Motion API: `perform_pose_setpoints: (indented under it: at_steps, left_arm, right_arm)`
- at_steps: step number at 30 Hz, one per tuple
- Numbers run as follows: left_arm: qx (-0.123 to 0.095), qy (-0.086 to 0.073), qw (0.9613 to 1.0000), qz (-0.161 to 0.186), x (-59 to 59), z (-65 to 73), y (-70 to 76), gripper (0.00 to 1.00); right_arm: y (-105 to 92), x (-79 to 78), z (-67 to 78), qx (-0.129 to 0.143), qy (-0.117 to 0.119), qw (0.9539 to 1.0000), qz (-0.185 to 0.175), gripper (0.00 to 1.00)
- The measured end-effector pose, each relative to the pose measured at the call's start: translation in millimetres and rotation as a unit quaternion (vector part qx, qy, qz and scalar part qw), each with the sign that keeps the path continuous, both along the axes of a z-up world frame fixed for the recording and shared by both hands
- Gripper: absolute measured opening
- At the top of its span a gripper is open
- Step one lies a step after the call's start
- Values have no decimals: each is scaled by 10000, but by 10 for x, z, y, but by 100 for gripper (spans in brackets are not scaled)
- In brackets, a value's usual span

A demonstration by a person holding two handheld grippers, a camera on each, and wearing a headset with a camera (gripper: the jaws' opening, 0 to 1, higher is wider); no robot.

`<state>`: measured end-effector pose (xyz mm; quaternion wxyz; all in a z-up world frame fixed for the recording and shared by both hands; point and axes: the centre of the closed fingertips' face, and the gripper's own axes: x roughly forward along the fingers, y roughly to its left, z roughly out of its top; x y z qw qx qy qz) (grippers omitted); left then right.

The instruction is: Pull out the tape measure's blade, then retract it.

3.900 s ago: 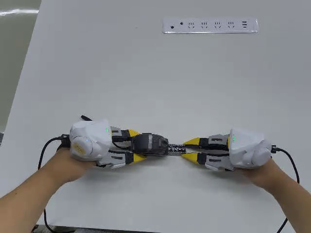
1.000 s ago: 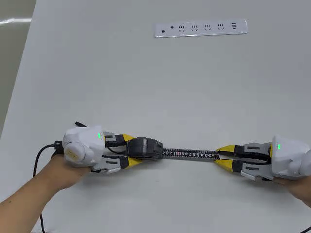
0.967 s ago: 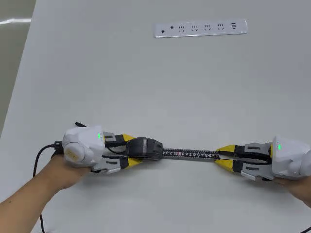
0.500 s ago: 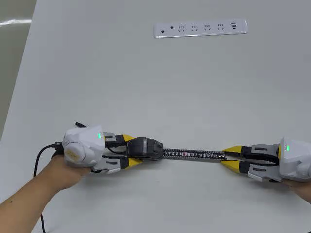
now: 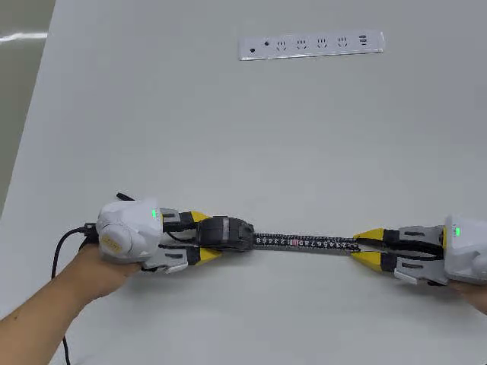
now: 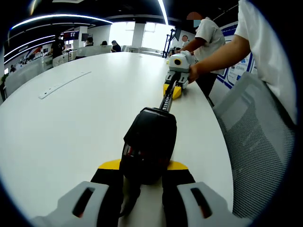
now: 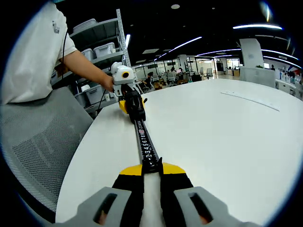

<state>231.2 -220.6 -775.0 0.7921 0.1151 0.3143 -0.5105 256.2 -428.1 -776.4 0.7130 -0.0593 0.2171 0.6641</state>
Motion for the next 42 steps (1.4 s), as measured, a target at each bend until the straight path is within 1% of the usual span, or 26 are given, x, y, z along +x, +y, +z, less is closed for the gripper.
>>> perform_pose_setpoints:
  at_steps: [18,22,26,28,31,33,42]
  left_arm:
    - [6,16,10000,-3,-1,-5,8,27]
    - [14,16,10000,-13,-2,-6,13,27]
    - [24,13,10000,-27,-5,-10,16,27]
    - [18,17,10000,-24,-5,-11,19,27]
    - [30,16,10000,-29,-7,-15,26,27]
    - [35,18,10000,-27,-7,-15,26,27]
    - [51,21,10000,-34,-9,-2,9,27]
  right_arm:
    - [-137,14,20,3,48,10000,-81,9]
    - [-133,0,37,46,81,9999,-41,9]
    - [-150,-37,24,19,107,9999,35,9]
    - [-170,-26,26,27,100,9999,7,9]
    - [-197,-24,41,72,155,9998,-29,8]
    - [-224,-20,27,27,116,9999,-44,8]
    - [-332,-9,43,68,157,9998,-142,8]
